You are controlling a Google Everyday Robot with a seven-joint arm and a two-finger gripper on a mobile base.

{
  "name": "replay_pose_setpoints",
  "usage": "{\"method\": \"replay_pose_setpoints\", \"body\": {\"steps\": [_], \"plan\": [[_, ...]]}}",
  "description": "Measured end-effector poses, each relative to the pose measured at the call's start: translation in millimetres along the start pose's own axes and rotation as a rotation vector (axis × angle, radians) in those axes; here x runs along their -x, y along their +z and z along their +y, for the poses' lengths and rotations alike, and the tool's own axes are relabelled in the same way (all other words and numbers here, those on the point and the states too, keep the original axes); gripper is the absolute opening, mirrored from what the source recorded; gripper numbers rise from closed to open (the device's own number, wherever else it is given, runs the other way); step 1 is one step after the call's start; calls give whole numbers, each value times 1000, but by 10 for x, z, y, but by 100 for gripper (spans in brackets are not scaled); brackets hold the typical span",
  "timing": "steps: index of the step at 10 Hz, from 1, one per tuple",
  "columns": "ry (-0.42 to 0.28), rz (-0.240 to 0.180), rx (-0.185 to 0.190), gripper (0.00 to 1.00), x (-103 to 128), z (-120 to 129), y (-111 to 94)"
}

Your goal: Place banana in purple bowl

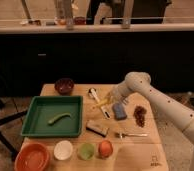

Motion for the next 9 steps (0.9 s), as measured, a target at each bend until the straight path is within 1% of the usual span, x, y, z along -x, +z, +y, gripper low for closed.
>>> {"method": "replay_pose_setpoints", "body": {"steps": [1,2,3,5,7,9], "plan": [[1,-3,-24,0,-4,-184,86],[-9,-9,-44,0,47,-371,187],[-17,-12,-58,0,84,-499,244],[-40,-20,-73,0,148,-685,328],[-58,-29,-70,0,179,-834,427],[-78,-37,-51,0,154,-1080,583]]}}
